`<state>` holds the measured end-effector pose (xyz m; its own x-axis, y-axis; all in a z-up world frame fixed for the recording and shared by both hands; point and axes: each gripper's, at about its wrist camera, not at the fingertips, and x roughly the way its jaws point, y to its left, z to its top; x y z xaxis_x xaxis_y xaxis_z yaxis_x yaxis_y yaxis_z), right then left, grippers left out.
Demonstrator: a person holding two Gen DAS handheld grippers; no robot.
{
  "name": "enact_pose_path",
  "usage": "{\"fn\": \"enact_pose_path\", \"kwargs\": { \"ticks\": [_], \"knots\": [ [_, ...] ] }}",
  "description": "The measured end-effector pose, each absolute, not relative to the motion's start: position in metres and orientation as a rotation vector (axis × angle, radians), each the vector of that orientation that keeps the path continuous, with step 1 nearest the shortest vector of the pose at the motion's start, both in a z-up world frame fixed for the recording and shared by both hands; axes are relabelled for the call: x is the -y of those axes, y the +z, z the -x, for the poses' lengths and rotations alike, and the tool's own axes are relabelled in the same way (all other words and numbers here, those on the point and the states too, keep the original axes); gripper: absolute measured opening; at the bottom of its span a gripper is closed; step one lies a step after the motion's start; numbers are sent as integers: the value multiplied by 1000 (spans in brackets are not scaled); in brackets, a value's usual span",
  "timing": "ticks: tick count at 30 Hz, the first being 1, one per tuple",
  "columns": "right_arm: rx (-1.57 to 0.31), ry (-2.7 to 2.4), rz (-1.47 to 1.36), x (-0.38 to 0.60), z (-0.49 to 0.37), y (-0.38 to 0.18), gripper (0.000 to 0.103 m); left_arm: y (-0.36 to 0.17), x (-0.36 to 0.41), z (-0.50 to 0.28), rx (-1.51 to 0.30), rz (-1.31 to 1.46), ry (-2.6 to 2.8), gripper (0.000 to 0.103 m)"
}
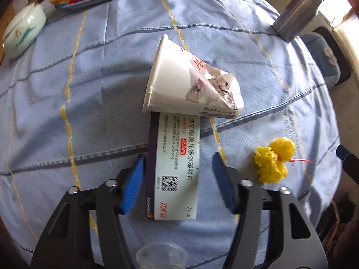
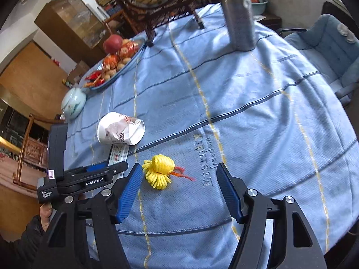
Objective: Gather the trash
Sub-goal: 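Grasp the white medicine box with the left tool, then hold the medicine box in the left tool while the right tool grasps the yellow tassel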
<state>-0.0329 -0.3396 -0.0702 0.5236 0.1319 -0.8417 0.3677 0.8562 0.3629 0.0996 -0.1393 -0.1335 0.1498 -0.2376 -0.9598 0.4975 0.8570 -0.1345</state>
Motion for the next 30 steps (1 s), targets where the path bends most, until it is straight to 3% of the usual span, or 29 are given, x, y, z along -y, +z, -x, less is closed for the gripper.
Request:
{"fn": "enact_pose_path", "kwargs": {
  "ticks": [1, 23, 24, 26, 30],
  "knots": [
    [-1035, -140, -547, 339, 29, -73, 68, -133, 139, -100, -1309, -244, -533, 46],
    [-1278, 72, -481, 305, -40, -128, 68, -106, 101, -114, -1281, -114, -411, 47],
    [-1285, 73, -469, 303, -42, -130, 65, -104, 98, -113, -1278, -111, -404, 47],
    [-1299, 83, -455, 300, -44, -133, 39, -101, 95, -112, -1272, -105, -393, 47],
    [-1248, 80, -432, 299, -42, -121, 36, -97, 89, -110, -1264, -84, -379, 47]
  ]
}}
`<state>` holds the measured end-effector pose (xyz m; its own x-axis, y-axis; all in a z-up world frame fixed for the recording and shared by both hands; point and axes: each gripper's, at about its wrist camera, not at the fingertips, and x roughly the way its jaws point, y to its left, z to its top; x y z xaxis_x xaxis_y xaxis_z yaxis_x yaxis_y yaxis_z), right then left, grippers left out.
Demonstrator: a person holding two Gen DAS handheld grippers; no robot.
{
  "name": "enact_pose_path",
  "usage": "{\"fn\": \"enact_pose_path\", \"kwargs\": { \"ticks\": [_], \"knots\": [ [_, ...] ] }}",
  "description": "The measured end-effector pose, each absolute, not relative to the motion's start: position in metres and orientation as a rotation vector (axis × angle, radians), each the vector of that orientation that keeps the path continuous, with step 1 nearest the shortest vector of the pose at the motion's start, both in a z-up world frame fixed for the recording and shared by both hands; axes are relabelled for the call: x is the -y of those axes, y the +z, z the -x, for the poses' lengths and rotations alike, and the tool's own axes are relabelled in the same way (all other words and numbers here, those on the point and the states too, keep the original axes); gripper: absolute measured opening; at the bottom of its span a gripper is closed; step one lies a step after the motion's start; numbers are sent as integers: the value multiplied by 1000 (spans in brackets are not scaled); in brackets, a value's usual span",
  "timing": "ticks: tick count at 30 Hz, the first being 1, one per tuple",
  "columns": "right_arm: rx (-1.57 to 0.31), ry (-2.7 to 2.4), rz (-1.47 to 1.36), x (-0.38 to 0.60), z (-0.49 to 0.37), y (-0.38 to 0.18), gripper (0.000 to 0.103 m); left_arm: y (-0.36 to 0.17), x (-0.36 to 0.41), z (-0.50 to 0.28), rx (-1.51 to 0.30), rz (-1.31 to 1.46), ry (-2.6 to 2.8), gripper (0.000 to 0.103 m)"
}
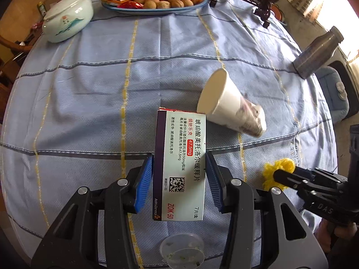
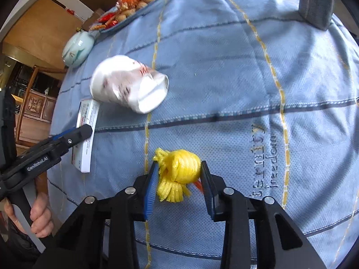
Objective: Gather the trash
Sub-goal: 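Hold the medicine box in the left tool while the right tool grasps the yellow tassel, then carry the box to the wastebasket and open the left tool while the right tool carries the tassel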
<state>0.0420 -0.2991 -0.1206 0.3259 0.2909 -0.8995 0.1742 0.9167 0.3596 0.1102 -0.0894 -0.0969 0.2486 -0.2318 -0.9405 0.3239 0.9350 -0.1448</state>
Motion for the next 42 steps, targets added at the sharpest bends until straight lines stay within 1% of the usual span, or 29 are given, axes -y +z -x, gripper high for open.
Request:
{"fn": "enact_pose_path", "kwargs": {
  "ticks": [8, 22, 31, 42],
  "knots": [
    [-1113, 65, -336, 292, -27, -80, 35, -82, 90, -107, -1223, -87, -397, 47],
    [-1005, 24, -353, 280, 7, -47, 35, -45, 68, -84, -1129, -86, -403, 47],
    [-966, 100, -319, 239, 16, -32, 35, -21, 16, -61, -1074, -42, -326, 47],
    [-964, 274, -236, 160, 13, -20, 35, -4, -81, -16, -1033, 60, -151, 46]
  ]
}}
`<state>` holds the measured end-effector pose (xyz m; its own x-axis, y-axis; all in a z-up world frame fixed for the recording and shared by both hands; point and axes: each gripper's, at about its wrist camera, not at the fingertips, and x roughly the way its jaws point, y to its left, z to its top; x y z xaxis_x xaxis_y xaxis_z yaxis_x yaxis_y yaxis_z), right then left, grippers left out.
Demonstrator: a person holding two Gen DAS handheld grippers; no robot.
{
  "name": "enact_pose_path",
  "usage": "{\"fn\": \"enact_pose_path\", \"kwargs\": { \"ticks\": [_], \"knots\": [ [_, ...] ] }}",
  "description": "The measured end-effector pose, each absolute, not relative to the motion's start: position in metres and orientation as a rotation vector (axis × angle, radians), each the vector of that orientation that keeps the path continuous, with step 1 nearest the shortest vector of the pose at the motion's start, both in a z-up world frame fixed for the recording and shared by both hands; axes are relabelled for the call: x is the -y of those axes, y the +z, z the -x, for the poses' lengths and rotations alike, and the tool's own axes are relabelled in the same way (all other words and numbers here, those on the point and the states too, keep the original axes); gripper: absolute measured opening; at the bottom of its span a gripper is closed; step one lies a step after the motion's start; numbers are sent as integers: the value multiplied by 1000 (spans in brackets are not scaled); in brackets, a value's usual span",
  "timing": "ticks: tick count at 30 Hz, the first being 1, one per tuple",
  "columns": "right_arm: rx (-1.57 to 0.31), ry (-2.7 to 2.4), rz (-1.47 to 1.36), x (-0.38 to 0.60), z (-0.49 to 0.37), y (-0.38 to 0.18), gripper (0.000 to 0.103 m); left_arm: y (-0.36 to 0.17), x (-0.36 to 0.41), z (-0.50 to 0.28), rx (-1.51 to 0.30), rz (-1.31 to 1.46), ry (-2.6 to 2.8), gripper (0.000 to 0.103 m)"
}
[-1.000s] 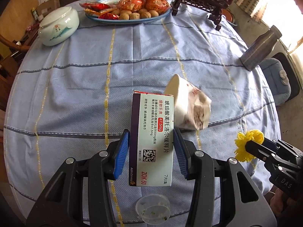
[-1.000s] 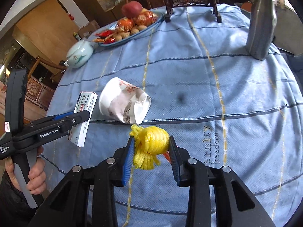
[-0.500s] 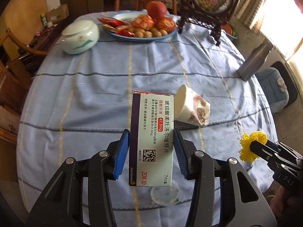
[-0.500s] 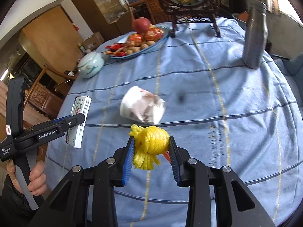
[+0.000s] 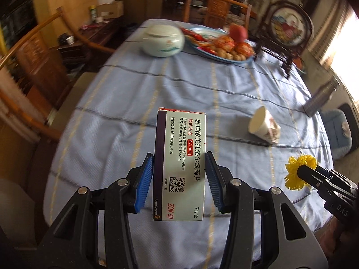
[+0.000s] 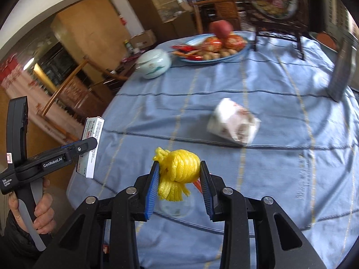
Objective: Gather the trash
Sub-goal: 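Carry the box to the wastebasket and open the left tool while the right tool carries the tassel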
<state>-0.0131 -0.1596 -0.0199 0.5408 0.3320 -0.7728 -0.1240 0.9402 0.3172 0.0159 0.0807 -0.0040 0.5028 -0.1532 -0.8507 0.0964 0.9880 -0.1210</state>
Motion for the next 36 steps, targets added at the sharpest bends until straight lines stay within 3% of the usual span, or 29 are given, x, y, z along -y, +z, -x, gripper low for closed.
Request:
{"fn": "enact_pose_path", "kwargs": {
  "ticks": [22, 36],
  "knots": [
    [-1035, 885, 66, -44, 22, -18, 35, 6, -262, 150, -973, 384, 460, 46],
    [-1059, 1203, 313, -161, 86, -25, 35, -34, -340, 290, -985, 649, 806, 46]
  ]
}}
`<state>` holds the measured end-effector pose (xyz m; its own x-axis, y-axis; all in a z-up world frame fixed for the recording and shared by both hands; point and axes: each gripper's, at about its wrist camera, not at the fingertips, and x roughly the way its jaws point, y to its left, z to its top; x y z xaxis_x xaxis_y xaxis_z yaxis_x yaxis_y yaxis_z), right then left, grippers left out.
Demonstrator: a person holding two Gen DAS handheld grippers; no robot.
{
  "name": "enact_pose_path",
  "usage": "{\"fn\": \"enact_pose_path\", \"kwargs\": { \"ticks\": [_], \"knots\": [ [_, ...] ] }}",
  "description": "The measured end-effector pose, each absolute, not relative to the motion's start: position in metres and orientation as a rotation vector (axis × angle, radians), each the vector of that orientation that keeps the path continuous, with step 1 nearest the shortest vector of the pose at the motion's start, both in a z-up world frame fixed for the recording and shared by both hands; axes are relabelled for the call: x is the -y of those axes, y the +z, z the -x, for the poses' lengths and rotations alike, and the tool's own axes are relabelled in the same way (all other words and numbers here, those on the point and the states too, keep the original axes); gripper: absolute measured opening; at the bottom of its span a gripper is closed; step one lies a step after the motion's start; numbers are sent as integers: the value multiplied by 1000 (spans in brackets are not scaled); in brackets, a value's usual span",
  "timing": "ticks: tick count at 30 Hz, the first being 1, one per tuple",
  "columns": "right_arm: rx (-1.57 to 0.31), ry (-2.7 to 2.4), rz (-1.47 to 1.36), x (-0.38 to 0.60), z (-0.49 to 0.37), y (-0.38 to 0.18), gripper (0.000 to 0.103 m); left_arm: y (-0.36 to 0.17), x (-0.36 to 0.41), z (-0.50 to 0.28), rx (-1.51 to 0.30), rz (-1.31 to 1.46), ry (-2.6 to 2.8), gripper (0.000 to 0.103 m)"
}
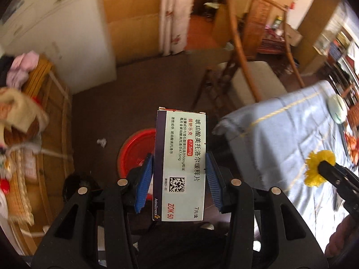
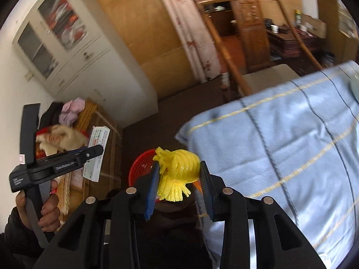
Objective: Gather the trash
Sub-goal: 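Carry the box to the wastebasket and open the left tool while the right tool carries the tassel, then lower the yellow tassel over the wastebasket and open the right tool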
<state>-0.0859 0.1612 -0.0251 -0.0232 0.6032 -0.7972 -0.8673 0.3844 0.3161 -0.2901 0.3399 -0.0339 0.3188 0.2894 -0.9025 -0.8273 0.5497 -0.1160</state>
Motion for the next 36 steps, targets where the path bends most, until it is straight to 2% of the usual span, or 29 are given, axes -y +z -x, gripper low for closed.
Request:
{"fn": "enact_pose_path", "kwargs": {
  "ticks": [8, 9, 11, 20, 32, 36],
  "knots": [
    [-1027, 1152, 340, -163, 81, -17, 35, -54, -373, 293, -1020, 712, 826, 48],
    [-1033, 1142, 333, -162, 79, -18, 35, -55, -374, 290, -1027, 720, 821, 49],
    [-1043, 1131, 320, -160, 76, -21, 35, -58, -379, 285, -1032, 737, 822, 57],
    [-1067, 1186, 323, -173, 83, -29, 35, -54, -375, 300, -1029, 741, 859, 62],
    [-1123, 1439, 439, -243, 137, -45, 36, -45, -375, 375, -991, 810, 1036, 66],
    [-1127, 1534, 466, -273, 161, -47, 40, -42, -377, 405, -965, 852, 1112, 66]
  ]
}}
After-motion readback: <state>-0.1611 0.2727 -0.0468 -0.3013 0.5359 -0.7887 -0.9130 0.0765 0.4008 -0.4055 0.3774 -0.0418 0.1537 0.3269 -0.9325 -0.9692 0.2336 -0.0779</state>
